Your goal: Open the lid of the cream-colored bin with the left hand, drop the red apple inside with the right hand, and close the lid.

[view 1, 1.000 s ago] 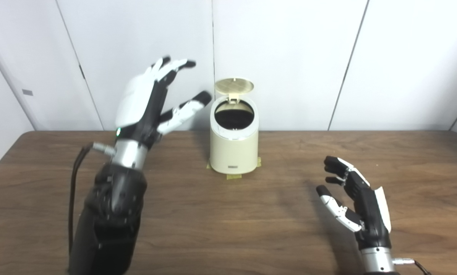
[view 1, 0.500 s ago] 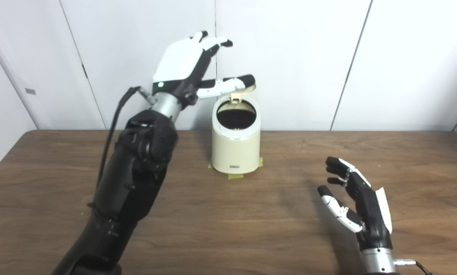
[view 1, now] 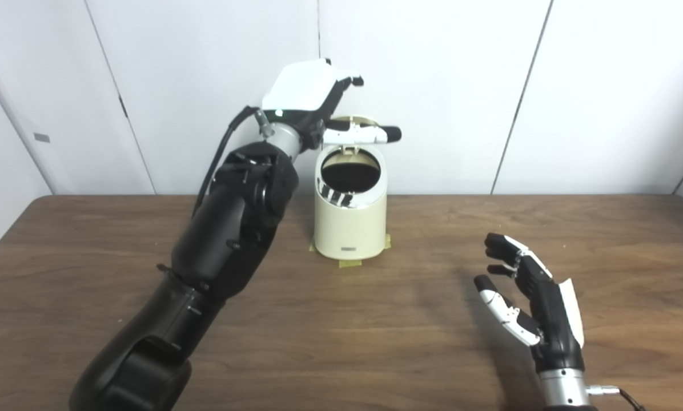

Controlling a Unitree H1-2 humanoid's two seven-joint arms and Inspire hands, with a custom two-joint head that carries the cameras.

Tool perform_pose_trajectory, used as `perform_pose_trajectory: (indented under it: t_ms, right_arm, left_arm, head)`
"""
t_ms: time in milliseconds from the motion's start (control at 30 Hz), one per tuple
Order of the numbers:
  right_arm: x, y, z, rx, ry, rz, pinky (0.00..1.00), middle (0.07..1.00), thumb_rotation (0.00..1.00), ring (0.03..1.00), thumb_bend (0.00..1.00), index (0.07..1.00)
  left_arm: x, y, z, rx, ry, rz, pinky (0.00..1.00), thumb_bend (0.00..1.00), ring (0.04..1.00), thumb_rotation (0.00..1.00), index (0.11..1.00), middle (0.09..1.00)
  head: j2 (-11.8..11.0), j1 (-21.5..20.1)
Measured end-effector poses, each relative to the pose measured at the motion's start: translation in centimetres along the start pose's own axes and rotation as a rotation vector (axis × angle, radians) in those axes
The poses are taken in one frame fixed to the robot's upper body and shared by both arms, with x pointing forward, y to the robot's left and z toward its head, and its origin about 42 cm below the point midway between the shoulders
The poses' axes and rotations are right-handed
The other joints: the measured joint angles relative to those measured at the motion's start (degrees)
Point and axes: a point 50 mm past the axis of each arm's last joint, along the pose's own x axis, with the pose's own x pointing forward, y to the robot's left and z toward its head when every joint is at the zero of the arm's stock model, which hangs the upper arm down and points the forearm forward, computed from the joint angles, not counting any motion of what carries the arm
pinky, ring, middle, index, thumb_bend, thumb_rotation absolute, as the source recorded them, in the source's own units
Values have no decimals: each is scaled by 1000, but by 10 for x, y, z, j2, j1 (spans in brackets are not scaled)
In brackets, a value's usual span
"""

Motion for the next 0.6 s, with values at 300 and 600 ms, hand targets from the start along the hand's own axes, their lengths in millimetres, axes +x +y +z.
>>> perform_pose_trajectory:
  t_ms: [300,600]
  right_arm:
    - [0,0,-1,-9,15,-6,671,779,403,765,227,767]
    - [0,0,-2,-14,36,-7,679,781,444,767,242,767]
  left_arm:
    - [-5,-29,-8,7,21,-53,1000,1000,1000,994,861,899]
    - [-7,-35,-10,9,27,-45,1000,1000,1000,990,855,892]
  head:
    - [-2,0]
    - [3,-1]
